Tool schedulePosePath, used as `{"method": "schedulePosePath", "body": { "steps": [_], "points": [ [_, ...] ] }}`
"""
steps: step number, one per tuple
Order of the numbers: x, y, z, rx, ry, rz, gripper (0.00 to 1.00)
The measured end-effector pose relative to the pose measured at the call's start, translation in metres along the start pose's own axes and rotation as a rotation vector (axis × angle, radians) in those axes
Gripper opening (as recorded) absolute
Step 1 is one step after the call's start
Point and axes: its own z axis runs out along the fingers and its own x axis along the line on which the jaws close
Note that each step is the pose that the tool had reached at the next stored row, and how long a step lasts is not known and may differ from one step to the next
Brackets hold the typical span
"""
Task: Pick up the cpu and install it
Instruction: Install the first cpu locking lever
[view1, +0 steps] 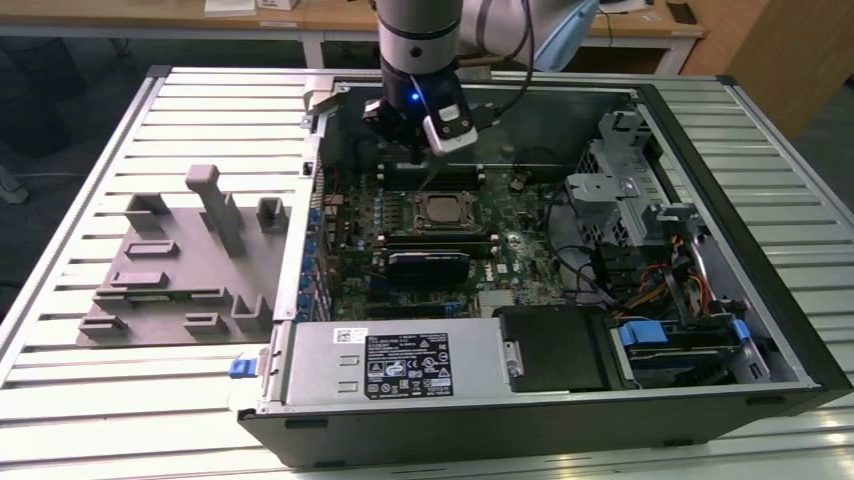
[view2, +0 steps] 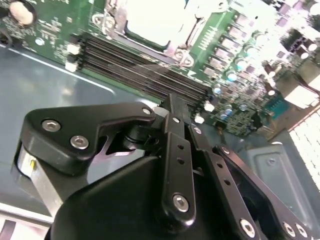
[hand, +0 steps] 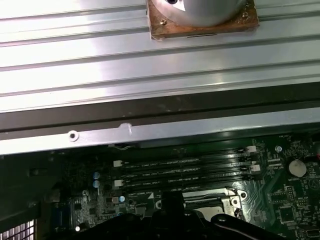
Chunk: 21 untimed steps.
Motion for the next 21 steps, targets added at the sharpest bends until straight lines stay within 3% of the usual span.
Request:
{"method": "schedulePosePath", "body": {
  "steps": [6, 8, 13, 21],
  "points": [
    [-0.0035, 0.0003, 0.0001, 0.0014, 0.0014, 0.001, 0.11],
    [-0.0035, 0.0003, 0.0004, 0.0081, -0.0025, 0.008, 0.11],
    [-0.0035, -0.0002, 0.002, 0.0303, -0.0396, 0.053, 0.11],
    [-0.0035, -0.0008, 0.0049, 0.0364, -0.1013, 0.072, 0.11]
  ]
}}
